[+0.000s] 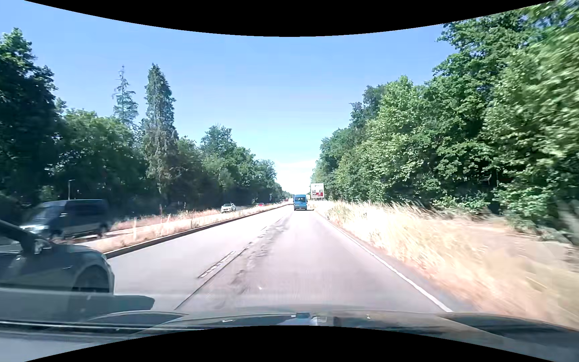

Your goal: Follow the waypoints while adhering to traffic rules and regulations

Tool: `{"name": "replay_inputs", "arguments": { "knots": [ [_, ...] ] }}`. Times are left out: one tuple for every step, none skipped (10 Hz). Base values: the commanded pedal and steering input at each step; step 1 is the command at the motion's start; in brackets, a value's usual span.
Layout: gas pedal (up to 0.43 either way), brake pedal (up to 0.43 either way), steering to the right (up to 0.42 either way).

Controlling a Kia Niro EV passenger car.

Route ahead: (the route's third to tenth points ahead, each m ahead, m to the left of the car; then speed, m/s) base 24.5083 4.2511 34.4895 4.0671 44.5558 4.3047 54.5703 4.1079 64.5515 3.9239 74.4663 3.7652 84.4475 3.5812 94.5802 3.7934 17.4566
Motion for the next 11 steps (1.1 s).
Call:
{"name": "replay_inputs", "arguments": {
  "knots": [
    [0.189, 0.000, 0.000],
    [0.177, 0.000, 0.000],
    [0.177, 0.000, 0.000],
    [0.169, 0.000, 0.000],
    [0.169, 0.000, 0.000],
    [0.169, 0.000, 0.000],
    [0.169, 0.000, 0.000],
    [0.169, 0.000, 0.000],
    [0.169, 0.000, 0.000],
    [0.169, 0.000, 0.000],
    [0.157, 0.000, 0.000]
  ]
}}
